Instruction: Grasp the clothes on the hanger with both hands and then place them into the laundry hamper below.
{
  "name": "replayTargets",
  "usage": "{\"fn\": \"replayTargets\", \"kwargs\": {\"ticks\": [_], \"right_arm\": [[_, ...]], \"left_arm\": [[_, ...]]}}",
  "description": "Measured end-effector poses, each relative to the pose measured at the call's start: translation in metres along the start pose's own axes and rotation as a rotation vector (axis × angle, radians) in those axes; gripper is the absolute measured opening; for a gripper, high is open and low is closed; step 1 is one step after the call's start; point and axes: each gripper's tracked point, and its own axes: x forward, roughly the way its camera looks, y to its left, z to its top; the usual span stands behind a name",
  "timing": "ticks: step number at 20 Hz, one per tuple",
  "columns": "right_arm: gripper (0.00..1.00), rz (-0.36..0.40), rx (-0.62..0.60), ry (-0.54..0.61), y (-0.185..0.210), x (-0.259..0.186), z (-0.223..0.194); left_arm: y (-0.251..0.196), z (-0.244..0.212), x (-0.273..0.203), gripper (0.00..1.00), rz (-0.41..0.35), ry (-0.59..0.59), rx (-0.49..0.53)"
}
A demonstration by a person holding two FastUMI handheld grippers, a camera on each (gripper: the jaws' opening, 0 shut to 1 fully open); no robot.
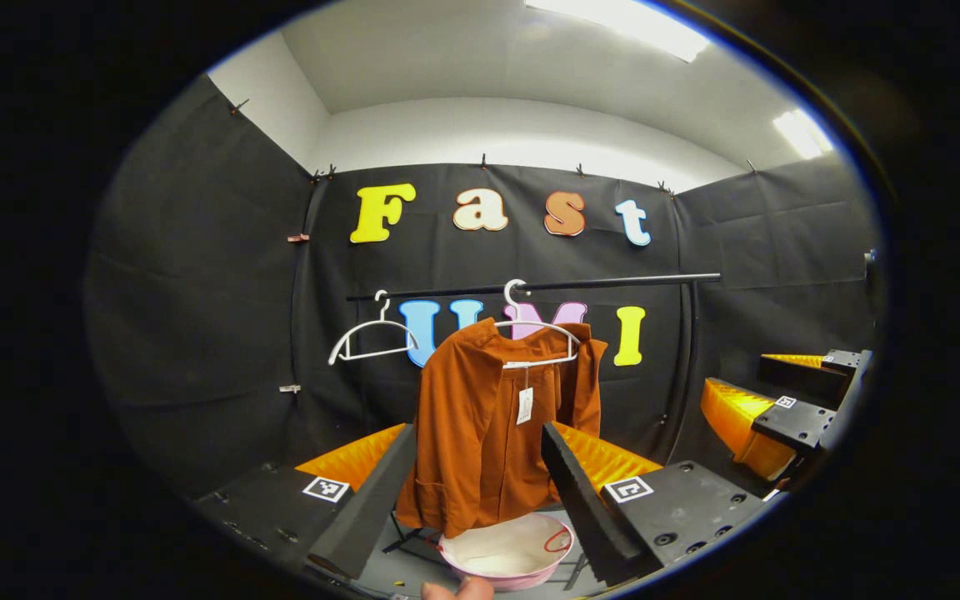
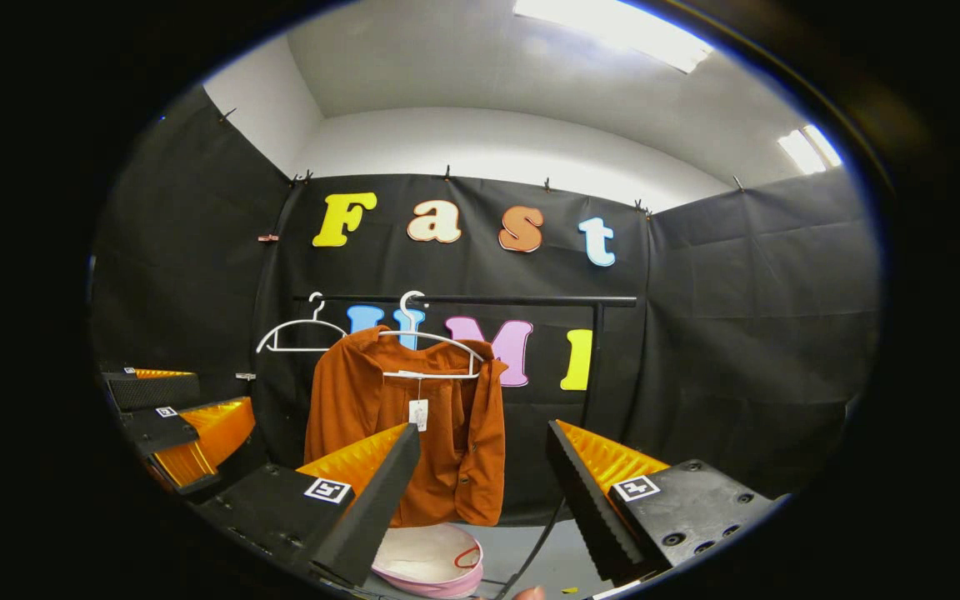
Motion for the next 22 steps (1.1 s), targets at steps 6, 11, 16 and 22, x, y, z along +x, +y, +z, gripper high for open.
{"fn": "replayTargets", "kwargs": {"ticks": [6,11,16,22], "right_arm": [[0.98,-0.029,0.009,-0.01,-0.015,0.053,-0.001],[0.98,0.01,0.019,0.008,-0.011,0.12,-0.026],[0.99,0.008,0.026,0.052,-0.018,0.207,-0.062],[0.98,0.043,-0.004,0.074,-0.015,0.281,-0.093]], "left_arm": [[-0.014,-0.004,0.069,0.95,-0.007,0.004,-0.005],[-0.015,-0.017,0.145,0.95,0.022,0.017,-0.014],[-0.024,-0.031,0.225,0.95,0.03,0.009,-0.012],[-0.013,-0.055,0.303,0.92,0.153,0.021,-0.014]]}}
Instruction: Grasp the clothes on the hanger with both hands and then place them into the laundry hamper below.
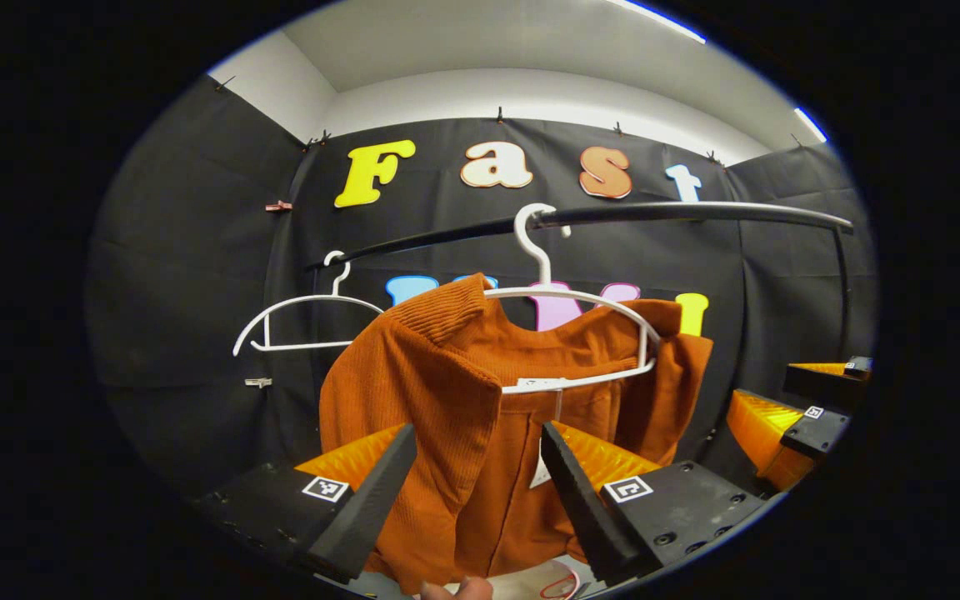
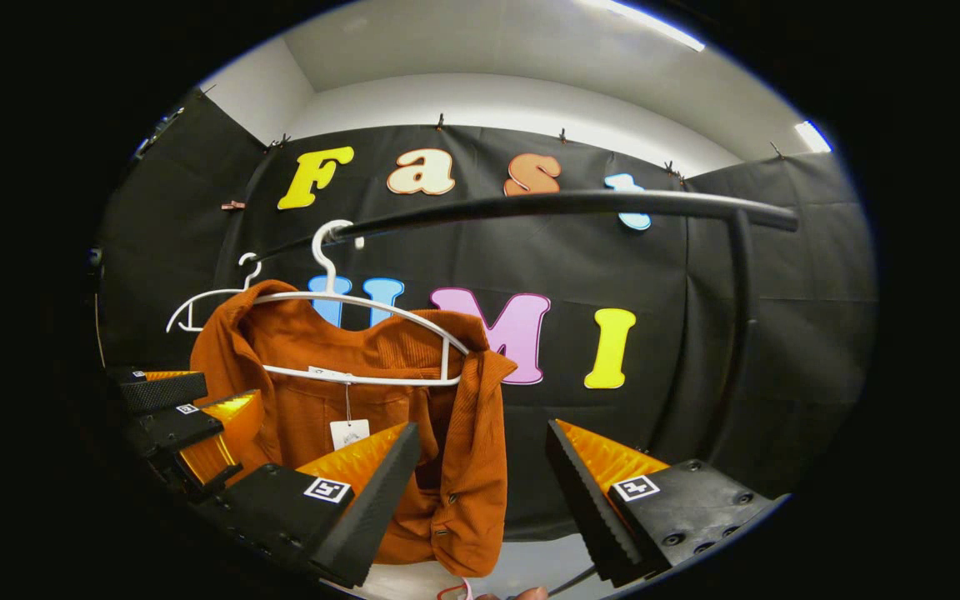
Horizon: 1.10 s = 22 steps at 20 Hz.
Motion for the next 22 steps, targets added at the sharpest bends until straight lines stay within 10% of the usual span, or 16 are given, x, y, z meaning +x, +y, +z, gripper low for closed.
{"fn": "replayTargets", "kwargs": {"ticks": [12,17,21,22], "right_arm": [[0.98,0.044,0.032,0.032,-0.002,0.108,-0.037],[0.97,0.114,0.074,0.06,0.019,0.137,-0.04],[0.08,0.211,0.145,0.09,0.039,0.137,-0.038],[0.08,0.247,0.154,0.102,0.046,0.14,-0.043]], "left_arm": [[0.021,-0.009,0.062,0.95,0.159,-0.001,0.077],[0.026,-0.008,0.068,0.51,0.153,0.017,0.067],[0.028,-0.027,0.072,0.13,0.094,0.101,0.048],[0.028,-0.028,0.073,0.08,0.071,0.11,0.029]]}}
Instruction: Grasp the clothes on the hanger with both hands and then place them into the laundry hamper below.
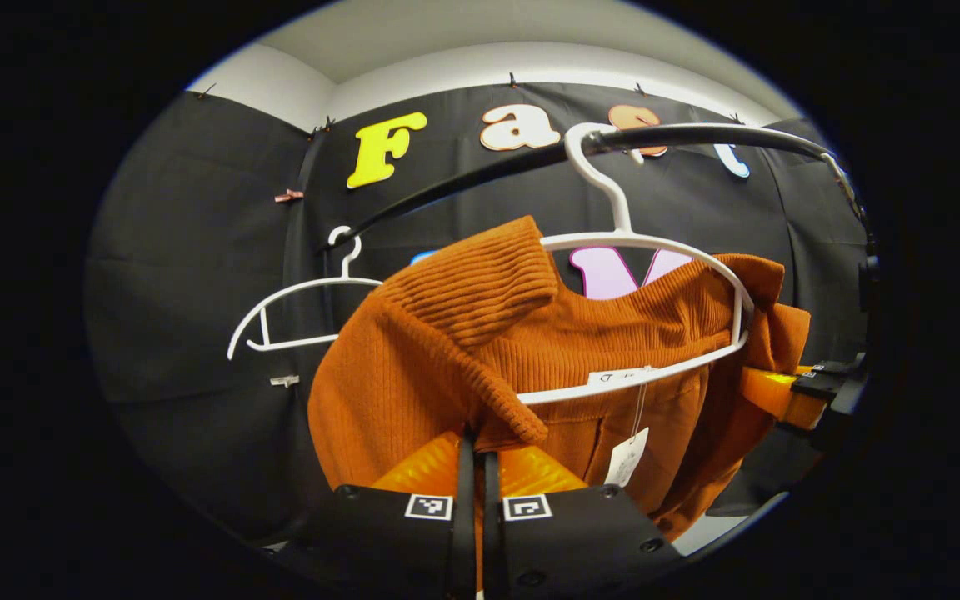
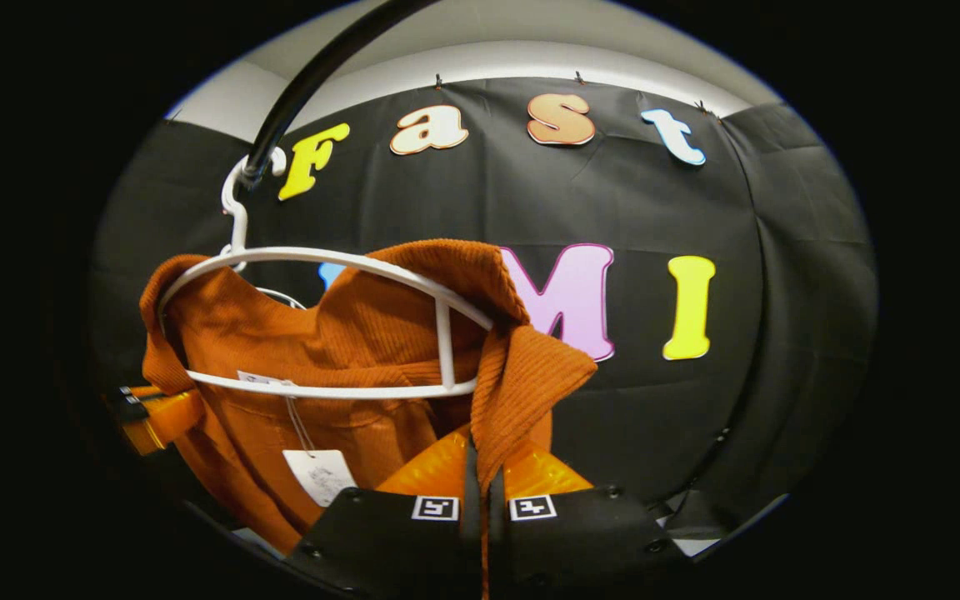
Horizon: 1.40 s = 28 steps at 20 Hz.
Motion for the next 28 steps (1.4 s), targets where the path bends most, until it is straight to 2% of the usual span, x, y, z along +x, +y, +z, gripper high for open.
{"fn": "replayTargets", "kwargs": {"ticks": [2,4,8,11,14,16,18,23,28], "right_arm": [[0.08,0.041,0.013,0.041,0.001,0.008,-0.002],[0.05,0.079,0.091,0.094,0.001,0.003,-0.009],[0.05,0.162,0.197,0.272,0.004,0.0,-0.024],[0.05,0.127,0.218,0.238,-0.018,0.001,-0.008],[0.04,0.088,0.219,0.121,-0.034,-0.001,0.024],[0.04,0.042,0.201,0.076,-0.048,0.001,0.035],[0.05,0.003,0.193,0.076,-0.06,0.007,0.03],[0.05,-0.076,0.187,0.089,-0.083,0.017,0.015],[0.05,-0.055,0.23,0.137,-0.074,0.015,-0.014]], "left_arm": [[0.0,0.004,0.0,0.06,-0.043,-0.001,-0.041],[0.009,0.004,0.001,0.05,-0.054,0.008,-0.044],[0.015,0.008,0.0,0.05,-0.089,0.064,-0.043],[0.031,0.017,-0.001,0.05,-0.056,0.052,-0.029],[0.042,0.025,-0.001,0.05,-0.039,0.039,-0.049],[0.06,0.04,-0.005,0.05,0.005,-0.001,-0.067],[0.075,0.047,-0.002,0.05,0.036,-0.02,-0.081],[0.095,0.033,0.004,0.05,0.066,0.018,-0.098],[0.09,0.002,0.005,0.05,0.06,0.078,-0.095]]}}
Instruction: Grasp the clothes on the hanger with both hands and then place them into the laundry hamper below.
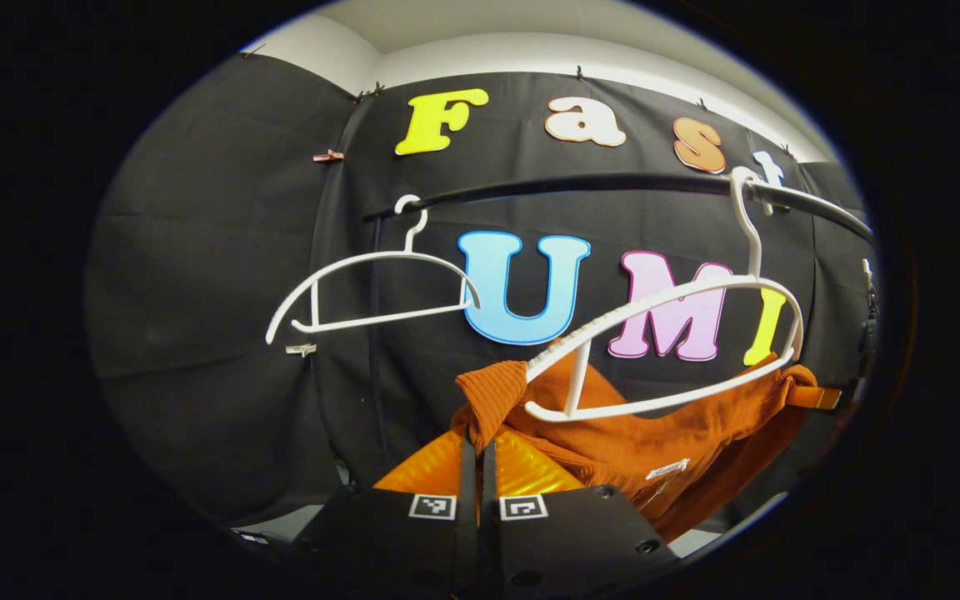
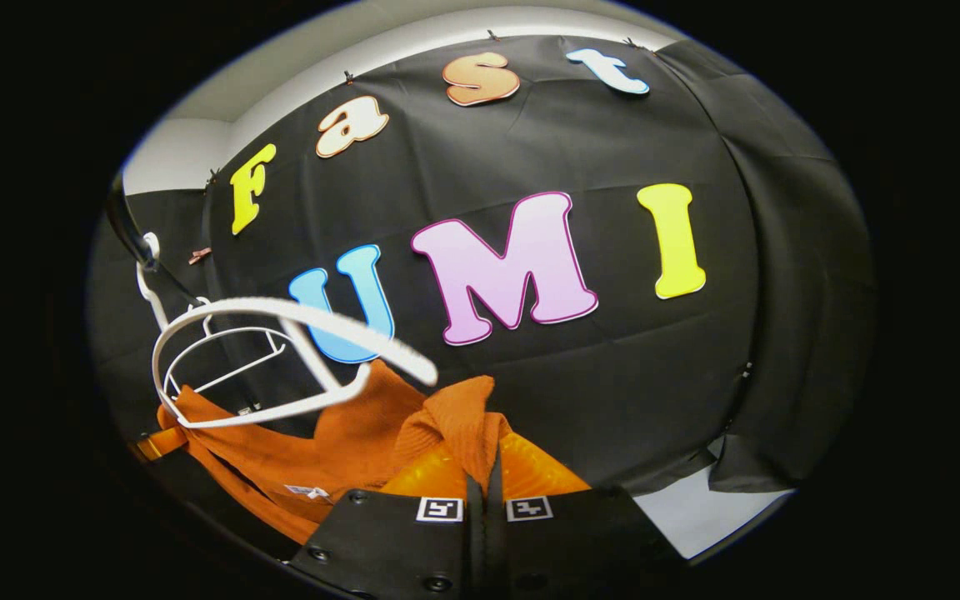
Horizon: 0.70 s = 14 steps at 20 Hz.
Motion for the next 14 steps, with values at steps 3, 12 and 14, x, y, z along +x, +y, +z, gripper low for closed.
{"fn": "replayTargets", "kwargs": {"ticks": [3,12,14], "right_arm": [[0.05,0.029,0.053,0.047,0.008,-0.008,-0.028],[0.05,0.226,0.162,0.133,0.073,-0.037,-0.078],[0.05,0.28,0.181,0.14,0.092,-0.045,-0.081]], "left_arm": [[0.002,-0.019,0.0,0.05,0.005,0.036,0.009],[0.009,-0.07,-0.006,0.05,0.014,0.137,-0.001],[-0.004,-0.077,-0.017,0.05,-0.012,0.136,0.006]]}}
